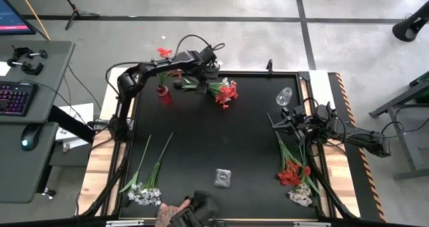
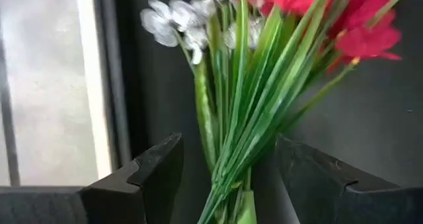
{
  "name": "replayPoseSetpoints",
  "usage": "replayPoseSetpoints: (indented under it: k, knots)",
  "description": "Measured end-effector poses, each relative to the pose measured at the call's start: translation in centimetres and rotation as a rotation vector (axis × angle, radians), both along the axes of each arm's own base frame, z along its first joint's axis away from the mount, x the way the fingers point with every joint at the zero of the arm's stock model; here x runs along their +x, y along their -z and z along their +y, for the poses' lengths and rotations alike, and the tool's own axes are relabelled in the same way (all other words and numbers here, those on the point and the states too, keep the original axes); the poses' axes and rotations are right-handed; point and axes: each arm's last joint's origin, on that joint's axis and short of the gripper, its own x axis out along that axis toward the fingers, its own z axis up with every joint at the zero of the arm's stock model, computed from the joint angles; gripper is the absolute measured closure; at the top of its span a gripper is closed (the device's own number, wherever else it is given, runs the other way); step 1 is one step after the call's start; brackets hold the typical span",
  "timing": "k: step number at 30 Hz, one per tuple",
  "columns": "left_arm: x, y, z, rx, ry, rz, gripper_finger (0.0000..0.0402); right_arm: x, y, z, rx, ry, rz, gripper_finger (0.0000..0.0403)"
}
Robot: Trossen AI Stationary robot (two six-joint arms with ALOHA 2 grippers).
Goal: Sort flowers into vase by color
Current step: Put the top orange flowers into the red vase
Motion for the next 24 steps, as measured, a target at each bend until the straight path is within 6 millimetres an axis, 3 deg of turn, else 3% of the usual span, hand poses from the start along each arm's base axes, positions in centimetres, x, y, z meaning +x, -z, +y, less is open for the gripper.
replayPoseSetpoints:
  k: [4,10,20,24]
  knots:
    - [0.2,1.6,0.0,-0.011,0.011,0.052,0.0174,0.0,0.0,0.0,0.001,0.000,0.002,0.0402]
    - [0.5,2.0,0.3,0.028,-0.016,0.054,0.0180,0.0,0.0,0.0,0.000,0.001,0.001,0.0402]
    - [0.6,2.9,0.3,-0.026,-0.030,0.050,0.0298,0.0,0.0,0.0,0.000,0.001,0.001,0.0402]
    - [0.7,3.0,0.2,-0.013,-0.048,0.060,0.0322,0.0,0.0,0.0,0.001,0.001,0.002,0.0402]
